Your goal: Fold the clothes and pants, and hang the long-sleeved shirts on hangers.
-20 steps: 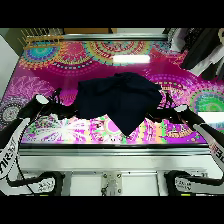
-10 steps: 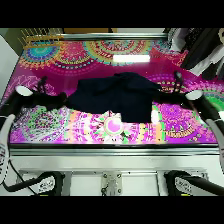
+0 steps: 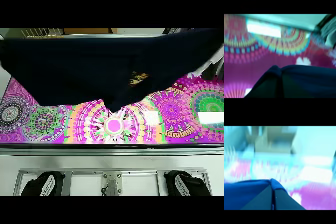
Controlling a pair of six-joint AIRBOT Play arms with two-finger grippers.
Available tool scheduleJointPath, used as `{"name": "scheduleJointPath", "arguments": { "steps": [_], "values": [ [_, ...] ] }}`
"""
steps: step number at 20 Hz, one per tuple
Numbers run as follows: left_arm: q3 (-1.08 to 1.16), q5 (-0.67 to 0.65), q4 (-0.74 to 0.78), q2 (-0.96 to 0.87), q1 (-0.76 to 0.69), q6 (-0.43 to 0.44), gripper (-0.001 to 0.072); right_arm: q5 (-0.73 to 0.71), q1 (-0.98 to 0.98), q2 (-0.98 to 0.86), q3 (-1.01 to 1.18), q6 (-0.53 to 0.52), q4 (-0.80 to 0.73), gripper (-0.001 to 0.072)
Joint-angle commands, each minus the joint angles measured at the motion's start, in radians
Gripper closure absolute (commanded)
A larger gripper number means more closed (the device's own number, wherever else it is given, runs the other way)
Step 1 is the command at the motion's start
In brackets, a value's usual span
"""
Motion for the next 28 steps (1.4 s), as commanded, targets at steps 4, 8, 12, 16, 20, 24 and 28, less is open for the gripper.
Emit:
{"name": "scheduleJointPath", "arguments": {
  "steps": [4, 8, 12, 16, 20, 24, 28],
  "values": [
    [0.115, 0.127, 0.005, 0.238, 0.007, -0.023, 0.07, -0.059, -0.005, 0.224, 0.039, 0.067, -0.013, 0.0702],
    [0.035, 0.172, 0.005, 0.28, 0.007, -0.05, 0.07, -0.049, -0.005, 0.227, 0.039, 0.111, -0.014, 0.0702],
    [-0.083, 0.162, 0.003, 0.184, 0.007, -0.076, 0.07, 0.04, -0.005, 0.141, 0.039, 0.212, -0.014, 0.0703],
    [-0.209, 0.126, -0.003, -0.029, -0.024, -0.075, 0.07, 0.234, -0.002, -0.124, 0.039, 0.265, -0.015, 0.0703],
    [-0.281, 0.203, -0.001, -0.336, -0.127, 0.006, 0.07, 0.235, 0.045, -0.475, 0.039, 0.251, -0.077, 0.0703],
    [-0.153, 0.257, -0.008, -0.707, -0.172, 0.008, 0.07, 0.014, 0.091, -0.747, 0.05, 0.196, -0.073, 0.07],
    [0.047, 0.181, -0.089, -0.964, -0.154, -0.057, 0.0064, -0.075, 0.089, -0.85, 0.098, 0.196, -0.063, 0.0157]
  ]
}}
